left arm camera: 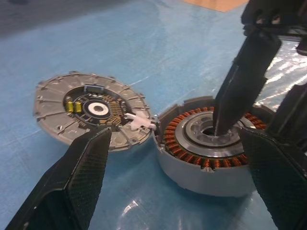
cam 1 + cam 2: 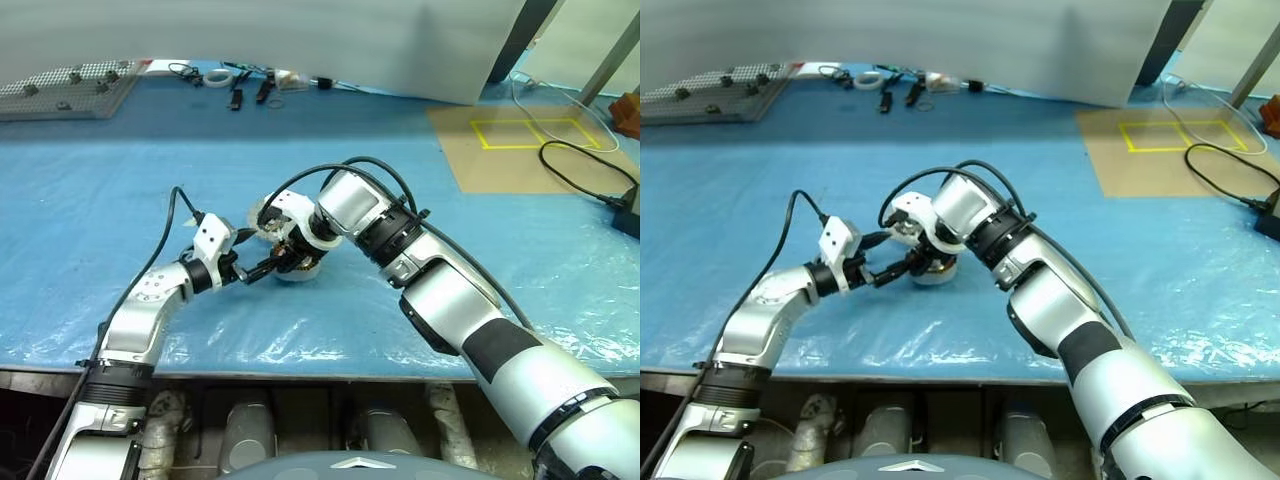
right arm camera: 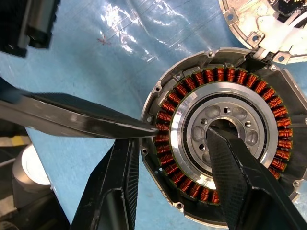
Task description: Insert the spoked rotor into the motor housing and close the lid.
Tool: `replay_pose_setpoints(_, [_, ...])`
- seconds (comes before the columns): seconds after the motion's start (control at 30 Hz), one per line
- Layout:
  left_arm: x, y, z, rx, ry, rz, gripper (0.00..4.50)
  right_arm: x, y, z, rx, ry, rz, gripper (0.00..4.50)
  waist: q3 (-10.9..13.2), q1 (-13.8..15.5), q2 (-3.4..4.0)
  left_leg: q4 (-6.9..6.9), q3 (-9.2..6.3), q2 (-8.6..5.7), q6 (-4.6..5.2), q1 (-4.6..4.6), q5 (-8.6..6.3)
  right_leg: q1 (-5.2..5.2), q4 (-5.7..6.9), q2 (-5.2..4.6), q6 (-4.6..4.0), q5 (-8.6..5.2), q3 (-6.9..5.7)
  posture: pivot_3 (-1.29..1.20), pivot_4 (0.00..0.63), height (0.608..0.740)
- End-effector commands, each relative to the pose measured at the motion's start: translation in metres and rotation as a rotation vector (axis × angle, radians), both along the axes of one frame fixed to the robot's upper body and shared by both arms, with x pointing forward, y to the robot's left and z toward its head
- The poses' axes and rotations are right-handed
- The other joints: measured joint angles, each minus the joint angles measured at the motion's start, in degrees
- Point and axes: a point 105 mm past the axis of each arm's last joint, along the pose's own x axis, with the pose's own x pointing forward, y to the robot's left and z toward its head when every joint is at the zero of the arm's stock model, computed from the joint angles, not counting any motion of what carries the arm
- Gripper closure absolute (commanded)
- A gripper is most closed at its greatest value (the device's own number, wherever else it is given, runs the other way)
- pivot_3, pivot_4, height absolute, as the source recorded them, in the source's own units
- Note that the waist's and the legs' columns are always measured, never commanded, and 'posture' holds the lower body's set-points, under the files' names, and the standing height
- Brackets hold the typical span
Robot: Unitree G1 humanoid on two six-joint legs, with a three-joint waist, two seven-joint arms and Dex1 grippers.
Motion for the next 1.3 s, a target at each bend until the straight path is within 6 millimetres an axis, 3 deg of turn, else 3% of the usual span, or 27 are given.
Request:
replay_pose_setpoints(0.03, [-0.008,0.016,0.016,0.042,-0.068,-0.041,0.0,-0.003,-0.011,-0.023,-0.063,0.044,-0.012,2.67,0.0,-0.08,0.01,-0.01,0.0,0.0,0.0,-0.02,0.0,-0.02,0.0,0.01,0.0,0.0,0.0,0.0,0.15,0.74])
replay_pose_setpoints(0.37, [-0.043,0.04,-0.001,0.17,-0.004,-0.128,0.0,-0.006,-0.012,-0.025,-0.071,0.048,0.038,2.67,0.02,-0.21,0.02,-0.08,0.05,-0.03,-0.07,-0.13,-0.05,-0.17,-0.09,0.01,0.0,-0.03,0.12,0.0,0.15,0.74])
replay_pose_setpoints(0.6, [-0.063,0.046,0.008,0.094,0.017,-0.072,0.0,-0.012,-0.013,-0.033,-0.089,0.056,0.059,2.67,0.02,-0.27,0.02,-0.22,0.14,-0.04,-0.09,-0.09,-0.06,-0.23,-0.1,0.03,0.0,-0.07,0.21,0.0,0.15,0.74])
replay_pose_setpoints(0.8, [-0.065,0.041,0.01,0.073,0.016,-0.042,0.0,-0.006,-0.013,-0.037,-0.097,0.029,0.048,2.67,0.01,-0.31,0.01,-0.38,0.19,-0.08,-0.11,0.1,-0.07,-0.22,-0.1,0.04,0.04,-0.11,0.32,0.0,0.15,0.74])
replay_pose_setpoints(1.0, [-0.066,0.042,0.006,0.104,0.028,-0.047,0.0,-0.01,-0.007,-0.03,-0.073,0.054,0.064,0.8,0.05,-0.05,-0.13,-0.58,0.24,-0.14,-0.12,0.1,-0.08,-0.35,-0.12,0.05,0.04,-0.11,0.41,0.0,0.15,0.74])
replay_pose_setpoints(1.17, [-0.062,0.049,0.003,0.114,0.038,-0.027,0.0,-0.011,-0.002,-0.011,-0.039,0.057,0.069,0.8,0.01,0.32,-0.21,-0.69,0.35,-0.12,-0.14,-0.27,-0.07,-0.56,-0.39,0.06,-0.02,-0.09,0.41,0.0,0.15,0.74])
replay_pose_setpoints(1.3, [-0.058,0.049,0.004,0.103,0.033,-0.019,0.0,-0.016,0.005,0.017,0.008,0.051,0.096,0.8,-0.01,0.39,-0.24,-0.88,0.4,-0.13,-0.42,-0.57,0.04,-0.64,-0.91,0.09,-0.25,0.1,0.4,0.0,0.15,0.74])
